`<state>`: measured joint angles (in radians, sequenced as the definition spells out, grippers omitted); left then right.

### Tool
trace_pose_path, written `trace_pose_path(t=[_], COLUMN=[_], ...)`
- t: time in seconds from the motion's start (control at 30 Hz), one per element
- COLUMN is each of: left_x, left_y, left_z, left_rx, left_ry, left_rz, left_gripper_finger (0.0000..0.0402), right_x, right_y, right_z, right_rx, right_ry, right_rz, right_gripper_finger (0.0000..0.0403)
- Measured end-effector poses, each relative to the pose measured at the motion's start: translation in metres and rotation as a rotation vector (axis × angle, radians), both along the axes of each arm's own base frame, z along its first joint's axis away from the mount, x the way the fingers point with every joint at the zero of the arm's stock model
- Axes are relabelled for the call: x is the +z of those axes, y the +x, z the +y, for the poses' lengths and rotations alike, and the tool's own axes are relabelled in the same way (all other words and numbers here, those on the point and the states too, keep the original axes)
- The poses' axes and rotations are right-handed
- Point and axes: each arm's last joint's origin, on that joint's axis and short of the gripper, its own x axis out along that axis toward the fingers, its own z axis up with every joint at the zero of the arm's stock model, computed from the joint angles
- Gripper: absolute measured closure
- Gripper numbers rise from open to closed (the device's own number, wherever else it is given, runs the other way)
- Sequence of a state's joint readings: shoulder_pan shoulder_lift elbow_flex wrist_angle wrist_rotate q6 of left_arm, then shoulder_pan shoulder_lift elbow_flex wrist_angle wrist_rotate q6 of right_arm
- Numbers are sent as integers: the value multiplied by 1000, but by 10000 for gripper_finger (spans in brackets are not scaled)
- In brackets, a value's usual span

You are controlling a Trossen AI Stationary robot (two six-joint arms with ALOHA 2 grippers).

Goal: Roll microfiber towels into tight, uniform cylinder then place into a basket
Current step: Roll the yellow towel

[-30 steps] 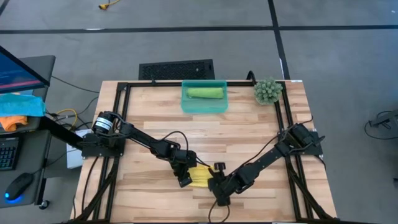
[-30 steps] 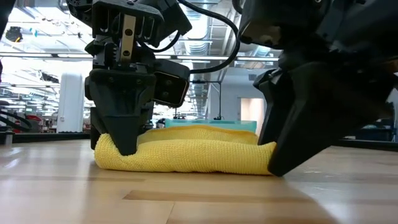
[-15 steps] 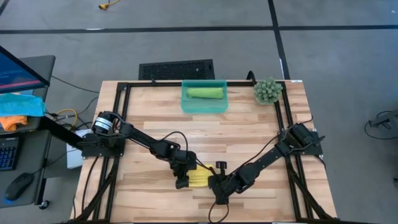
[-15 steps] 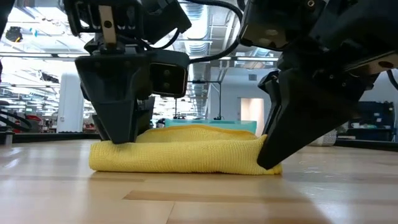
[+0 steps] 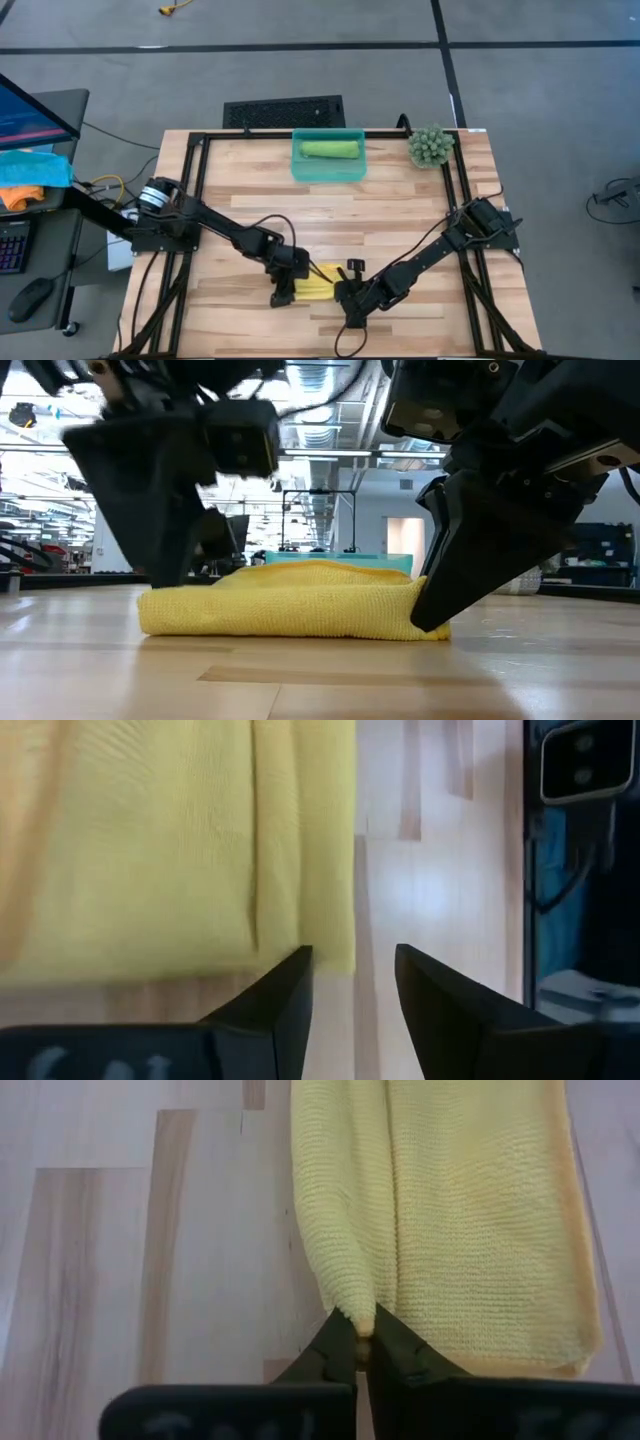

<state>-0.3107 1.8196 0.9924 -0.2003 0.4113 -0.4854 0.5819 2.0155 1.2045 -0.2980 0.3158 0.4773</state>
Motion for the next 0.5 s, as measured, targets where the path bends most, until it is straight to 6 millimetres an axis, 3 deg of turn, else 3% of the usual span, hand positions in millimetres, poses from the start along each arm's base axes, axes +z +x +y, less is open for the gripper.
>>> trace_pose_path(t=[0.2, 0.37, 0.5], left_x=[30, 53, 58], left_y=[-18, -31, -43], left_z=[-11, -38, -61], left_rx=[-18, -112, -221], left_ry=[176, 287, 465], left_rz=[-107, -311, -468], left_gripper_finger=[266, 266, 266], right_x=[0, 0, 0], right_y=[0, 0, 2], right_z=[0, 0, -1], right_rx=[-9, -20, -58], right_ry=[7, 16, 52], right_rz=[2, 1, -6], right_gripper_finger=[366, 383, 384])
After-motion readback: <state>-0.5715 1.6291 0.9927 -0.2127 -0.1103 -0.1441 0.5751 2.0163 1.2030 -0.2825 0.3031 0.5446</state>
